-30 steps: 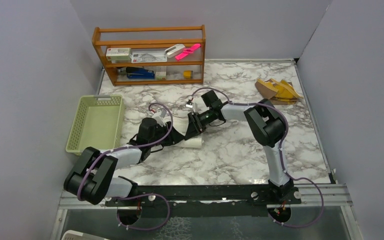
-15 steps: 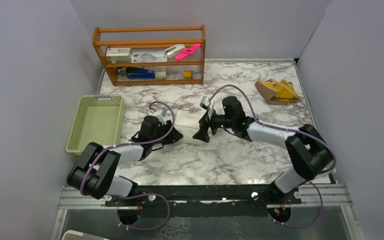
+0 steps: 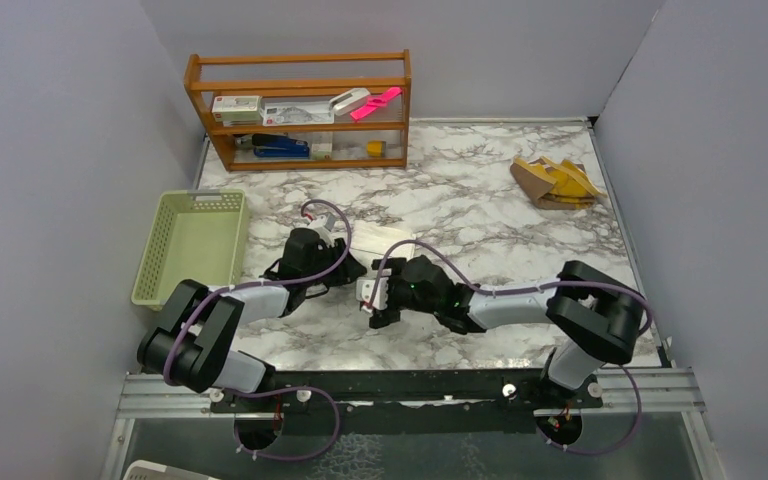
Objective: Roll the towels
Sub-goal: Roll the towel at the center of the board.
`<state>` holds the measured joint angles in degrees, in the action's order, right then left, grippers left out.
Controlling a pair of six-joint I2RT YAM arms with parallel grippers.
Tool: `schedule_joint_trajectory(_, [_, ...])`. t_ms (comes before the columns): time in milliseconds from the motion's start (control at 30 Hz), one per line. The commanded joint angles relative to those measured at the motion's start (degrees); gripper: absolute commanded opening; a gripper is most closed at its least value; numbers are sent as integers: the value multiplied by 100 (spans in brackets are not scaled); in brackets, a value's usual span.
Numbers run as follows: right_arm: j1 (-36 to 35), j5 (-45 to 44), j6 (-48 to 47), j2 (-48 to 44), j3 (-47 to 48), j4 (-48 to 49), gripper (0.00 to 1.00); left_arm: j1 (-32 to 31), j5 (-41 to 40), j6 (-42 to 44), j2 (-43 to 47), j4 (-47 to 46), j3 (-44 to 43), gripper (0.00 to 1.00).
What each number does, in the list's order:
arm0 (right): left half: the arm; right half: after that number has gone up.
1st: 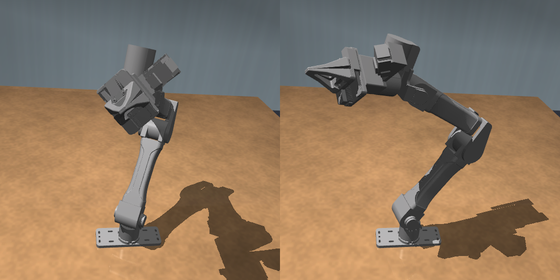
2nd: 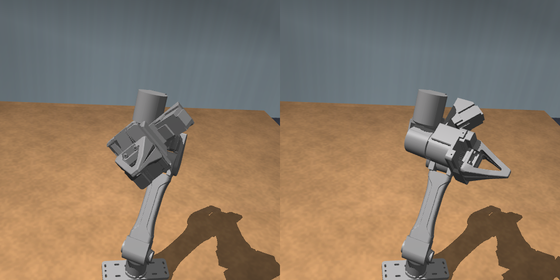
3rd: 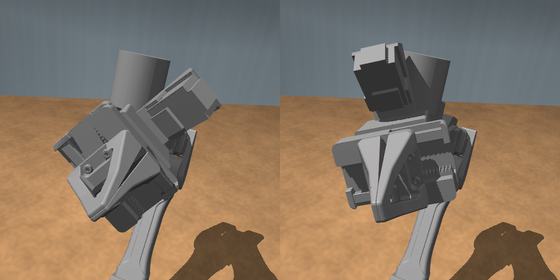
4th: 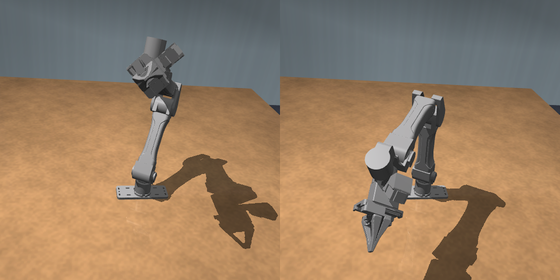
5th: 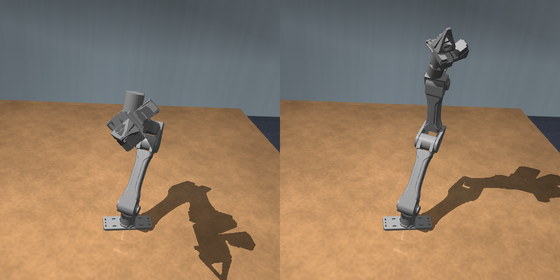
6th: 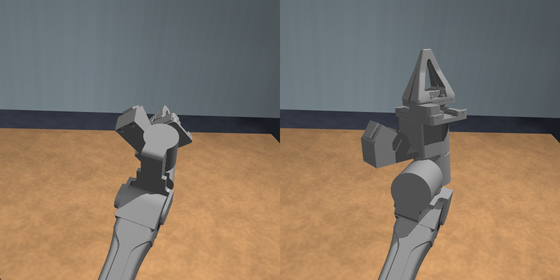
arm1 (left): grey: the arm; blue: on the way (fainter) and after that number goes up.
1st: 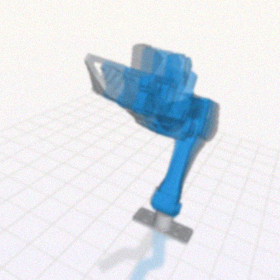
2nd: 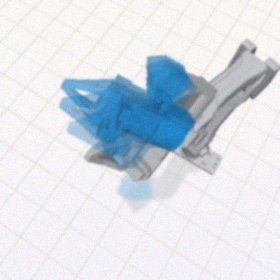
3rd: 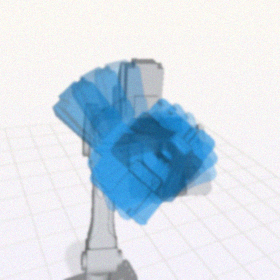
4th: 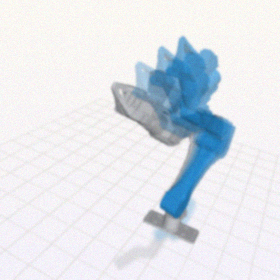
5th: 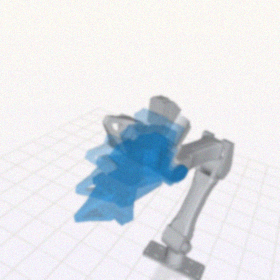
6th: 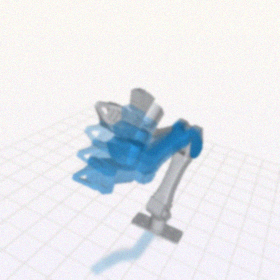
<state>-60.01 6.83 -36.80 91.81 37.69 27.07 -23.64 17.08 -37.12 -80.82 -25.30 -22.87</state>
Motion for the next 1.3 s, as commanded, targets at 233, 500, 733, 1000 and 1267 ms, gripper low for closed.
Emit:
schedule_joint_trajectory(233, [-85,-1305,-477,803,596,-165,81,40,-212,272,-100,568,-49,38])
schedule_joint_trajectory(500, [-68,-1195,-173,1056,863,-700,63,61,-289,401,114,879,-142,38])
schedule_joint_trajectory(733, [274,-574,553,1061,1101,-1449,53,298,-619,649,924,1644,-392,38])
schedule_joint_trajectory(1000, [704,623,1679,840,1504,-2242,45,351,-981,337,2265,2431,-527,39])
schedule_joint_trajectory(1267, [1561,3387,3149,856,2281,-2972,44,352,-55,186,2443,2168,-474,40])
